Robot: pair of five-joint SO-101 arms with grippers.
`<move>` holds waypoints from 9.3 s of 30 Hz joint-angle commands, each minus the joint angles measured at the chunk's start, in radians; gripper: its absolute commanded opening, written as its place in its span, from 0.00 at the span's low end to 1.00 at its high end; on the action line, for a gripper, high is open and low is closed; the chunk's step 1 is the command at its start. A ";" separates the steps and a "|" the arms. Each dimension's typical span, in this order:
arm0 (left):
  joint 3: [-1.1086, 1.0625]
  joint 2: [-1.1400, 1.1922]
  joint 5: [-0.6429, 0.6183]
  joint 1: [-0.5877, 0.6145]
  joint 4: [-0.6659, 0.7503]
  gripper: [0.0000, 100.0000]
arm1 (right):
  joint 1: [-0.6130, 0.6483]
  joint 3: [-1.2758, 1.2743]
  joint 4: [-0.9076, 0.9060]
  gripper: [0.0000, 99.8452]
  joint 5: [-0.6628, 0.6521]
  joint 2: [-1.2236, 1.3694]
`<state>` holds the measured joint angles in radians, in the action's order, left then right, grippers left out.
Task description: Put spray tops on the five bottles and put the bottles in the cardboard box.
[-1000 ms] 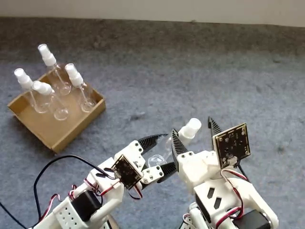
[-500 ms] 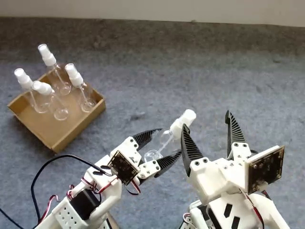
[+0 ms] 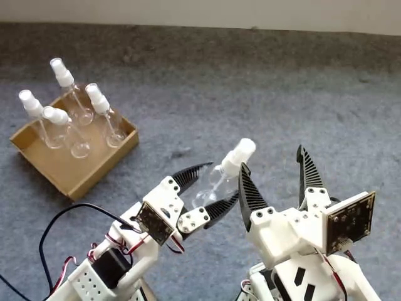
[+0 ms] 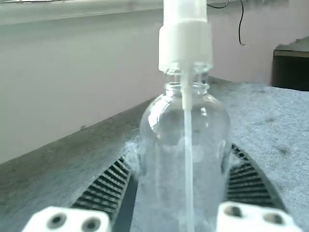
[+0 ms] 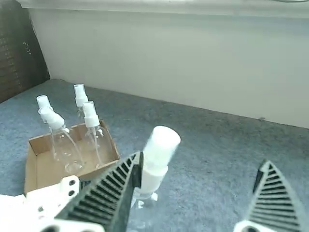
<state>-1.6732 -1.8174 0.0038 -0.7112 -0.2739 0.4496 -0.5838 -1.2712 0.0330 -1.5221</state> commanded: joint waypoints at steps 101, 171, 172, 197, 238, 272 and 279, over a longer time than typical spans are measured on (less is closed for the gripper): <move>0.443 1.104 -0.160 0.294 0.786 0.12 | -0.008 -1.221 1.377 0.06 -0.011 0.007; 0.911 0.835 -0.018 0.684 -0.158 0.12 | 0.119 -1.222 1.004 0.06 -0.012 0.002; 0.934 0.835 -0.018 0.685 -0.176 0.12 | 0.119 -1.222 1.004 0.06 -0.012 0.004; 1.307 0.954 -0.017 1.021 -0.603 0.13 | 0.119 -1.222 1.003 0.06 -0.012 0.008; 0.354 0.374 0.150 1.201 -0.410 0.13 | 0.119 -1.222 1.003 0.06 -0.012 0.008; 0.171 0.242 0.146 1.236 -0.184 0.13 | 0.119 -1.222 0.967 0.06 -0.012 0.005; 0.183 0.242 0.144 1.260 -0.186 0.13 | 0.119 -1.222 0.961 0.06 -0.012 0.004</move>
<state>-1.5459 -1.5597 0.1450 0.5378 -0.4810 0.5585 -1.6747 -0.3061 0.0315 -1.5083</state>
